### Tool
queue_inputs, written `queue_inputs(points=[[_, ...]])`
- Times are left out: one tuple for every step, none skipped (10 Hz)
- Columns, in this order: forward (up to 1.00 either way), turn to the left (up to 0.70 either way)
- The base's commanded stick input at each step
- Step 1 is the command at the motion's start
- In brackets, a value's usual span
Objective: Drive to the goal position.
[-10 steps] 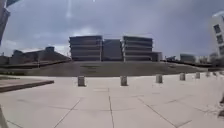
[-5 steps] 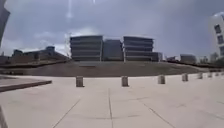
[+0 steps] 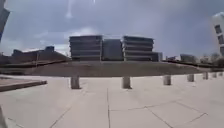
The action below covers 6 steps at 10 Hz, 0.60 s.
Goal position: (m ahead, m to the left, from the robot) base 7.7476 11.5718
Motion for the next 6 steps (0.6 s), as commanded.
queue_inputs(points=[[1.00, 0.03], [1.00, 0.03], [1.00, 0.03], [1.00, 0.20], [1.00, 0.38], [1.00, 0.24]])
